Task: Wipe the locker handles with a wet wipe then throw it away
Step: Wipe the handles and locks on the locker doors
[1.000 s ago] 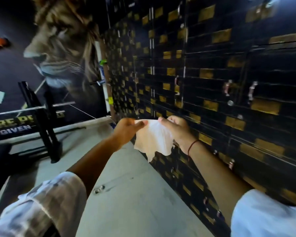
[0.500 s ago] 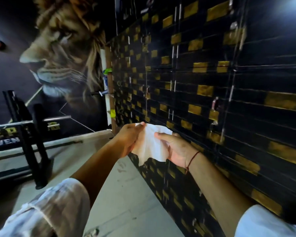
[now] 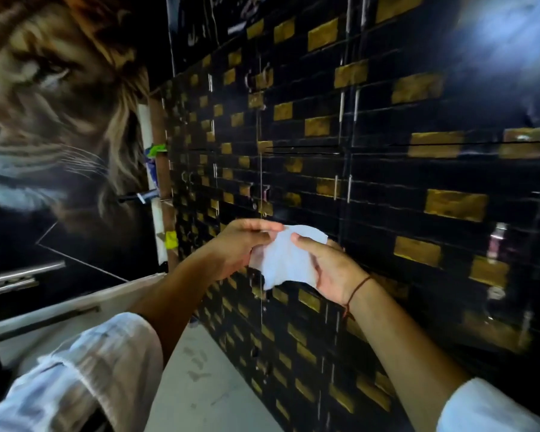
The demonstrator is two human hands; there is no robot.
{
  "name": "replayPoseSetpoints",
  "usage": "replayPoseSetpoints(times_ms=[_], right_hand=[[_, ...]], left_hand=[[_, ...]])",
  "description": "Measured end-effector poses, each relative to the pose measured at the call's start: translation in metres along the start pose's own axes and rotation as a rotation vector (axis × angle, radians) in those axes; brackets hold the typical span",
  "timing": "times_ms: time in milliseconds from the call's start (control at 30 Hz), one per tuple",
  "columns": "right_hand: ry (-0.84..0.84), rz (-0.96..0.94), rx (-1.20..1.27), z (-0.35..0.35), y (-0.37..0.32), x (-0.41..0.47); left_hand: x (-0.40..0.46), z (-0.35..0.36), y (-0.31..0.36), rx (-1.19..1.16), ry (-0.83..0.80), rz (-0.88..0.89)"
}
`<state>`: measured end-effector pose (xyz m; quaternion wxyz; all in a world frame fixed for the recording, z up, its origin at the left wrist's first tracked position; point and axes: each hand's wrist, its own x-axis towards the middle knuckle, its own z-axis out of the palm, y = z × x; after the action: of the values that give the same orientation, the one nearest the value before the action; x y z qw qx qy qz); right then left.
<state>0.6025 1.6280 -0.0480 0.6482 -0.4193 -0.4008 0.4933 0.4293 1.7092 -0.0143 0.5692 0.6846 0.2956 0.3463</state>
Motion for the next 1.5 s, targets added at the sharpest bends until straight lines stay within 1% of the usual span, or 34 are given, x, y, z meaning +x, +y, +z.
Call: replayPoseSetpoints(times_ms=[67, 200, 267, 367, 433, 533, 700, 800, 867, 933, 1034, 1100, 1200, 1334, 1400, 1500], right_hand=[[-0.011, 0.003, 0.012, 0.006, 0.007, 0.044], [0.092, -0.034, 0.064, 0.02, 0.01, 0.148], [0.102, -0.082, 0.1, 0.029, -0.001, 0.205], [0.178, -0.165, 0.142, 0.046, -0.027, 0.28], [0.251, -0.246, 0.128, 0.062, -0.042, 0.327], [0.322, -0.378, 0.059, 0.083, -0.061, 0.388], [0.455, -0.625, -0.143, 0.108, -0.084, 0.489], [0.619, -0.848, -0.378, 0.118, -0.101, 0.545], [0.742, -0.982, -0.549, 0.12, -0.114, 0.573], [0.809, -1.066, -0.709, 0.124, -0.125, 0.603], [0.842, -1.187, -0.889, 0.128, -0.143, 0.632], [0.872, -1.256, -1.051, 0.135, -0.157, 0.643], [0.932, -1.326, -1.305, 0.138, -0.182, 0.651], [0.979, -1.395, -1.492, 0.15, -0.221, 0.663], [1.024, -1.349, -1.58, 0.159, -0.237, 0.666], [1.158, -1.168, -1.8, 0.177, -0.258, 0.671]], left_hand=[[0.038, -0.022, -0.003, 0.016, 0.06, 0.037], [0.128, -0.072, -0.003, 0.001, 0.218, 0.115], [0.18, -0.1, 0.001, 0.003, 0.304, 0.159], [0.257, -0.141, 0.016, 0.027, 0.415, 0.238], [0.306, -0.17, 0.03, 0.045, 0.447, 0.301], [0.37, -0.212, 0.047, 0.192, 0.432, 0.44], [0.476, -0.273, 0.065, 0.419, 0.41, 0.67], [0.535, -0.304, 0.071, 0.545, 0.402, 0.814], [0.568, -0.314, 0.077, 0.584, 0.361, 0.865], [0.599, -0.325, 0.086, 0.617, 0.307, 0.9], [0.639, -0.329, 0.108, 0.654, 0.286, 0.989], [0.661, -0.328, 0.122, 0.641, 0.289, 1.054], [0.684, -0.326, 0.139, 0.666, 0.304, 1.129], [0.705, -0.325, 0.155, 0.659, 0.332, 1.21], [0.712, -0.323, 0.161, 0.666, 0.331, 1.237], [0.725, -0.32, 0.175, 0.684, 0.322, 1.287]])
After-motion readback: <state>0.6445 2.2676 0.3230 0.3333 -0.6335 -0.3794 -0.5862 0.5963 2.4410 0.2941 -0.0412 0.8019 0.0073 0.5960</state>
